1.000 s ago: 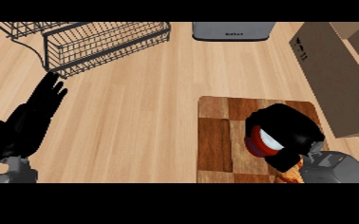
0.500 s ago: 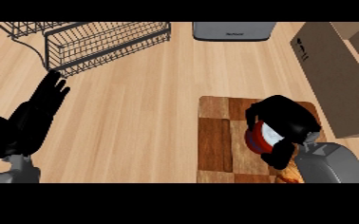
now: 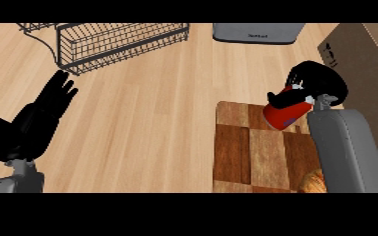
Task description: Pick the can from the cutting board and place it in the cardboard box
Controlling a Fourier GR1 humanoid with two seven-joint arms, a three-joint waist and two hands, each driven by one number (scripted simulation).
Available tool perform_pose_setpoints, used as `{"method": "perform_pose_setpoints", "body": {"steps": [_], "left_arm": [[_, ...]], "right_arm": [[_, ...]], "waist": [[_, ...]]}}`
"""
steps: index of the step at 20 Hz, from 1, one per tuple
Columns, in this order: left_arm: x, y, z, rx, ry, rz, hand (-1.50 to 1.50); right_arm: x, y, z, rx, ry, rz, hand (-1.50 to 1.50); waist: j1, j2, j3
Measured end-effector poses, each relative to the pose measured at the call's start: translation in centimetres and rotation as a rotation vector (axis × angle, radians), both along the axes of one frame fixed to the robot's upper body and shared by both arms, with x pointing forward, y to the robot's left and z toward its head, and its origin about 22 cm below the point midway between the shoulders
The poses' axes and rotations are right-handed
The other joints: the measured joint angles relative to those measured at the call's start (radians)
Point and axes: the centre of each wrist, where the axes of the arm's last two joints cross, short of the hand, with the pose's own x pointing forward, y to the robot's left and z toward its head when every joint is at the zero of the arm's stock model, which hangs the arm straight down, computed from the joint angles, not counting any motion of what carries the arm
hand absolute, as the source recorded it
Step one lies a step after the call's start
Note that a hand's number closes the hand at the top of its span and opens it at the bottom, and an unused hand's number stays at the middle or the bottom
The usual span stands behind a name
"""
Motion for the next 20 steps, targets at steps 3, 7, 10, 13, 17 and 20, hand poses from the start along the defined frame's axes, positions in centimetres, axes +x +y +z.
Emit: {"method": "perform_pose_setpoints", "body": {"steps": [3, 7, 10, 13, 17, 20], "left_arm": [[-0.2, 0.0, -0.3, -0.004, 0.002, 0.008, 0.00], [0.1, 0.1, -0.7, -0.005, 0.007, 0.018, 0.00], [-0.1, 0.2, -0.6, -0.004, 0.013, 0.029, 0.00], [0.1, 0.6, -0.1, -0.002, 0.016, 0.033, 0.00], [-0.1, 0.9, 0.2, -0.002, 0.018, 0.042, 0.00], [-0.5, 1.0, 0.1, 0.000, 0.016, 0.047, 0.00]], "right_arm": [[2.4, 0.8, 0.8, -0.033, -0.065, -0.095, 1.50], [5.2, 2.9, 4.0, -0.068, -0.178, -0.116, 1.50], [5.9, 4.1, 7.1, -0.105, -0.286, -0.132, 1.50], [6.4, 5.3, 10.4, -0.131, -0.397, -0.165, 1.50], [6.4, 5.9, 14.2, -0.178, -0.512, -0.258, 1.50], [6.5, 4.9, 16.2, -0.193, -0.572, -0.332, 1.50]], "waist": [[-0.002, -0.003, 0.001], [-0.015, -0.007, 0.002], [-0.025, -0.013, 0.002], [-0.031, -0.016, 0.001], [-0.038, -0.019, 0.001], [-0.040, -0.018, 0.001]]}}
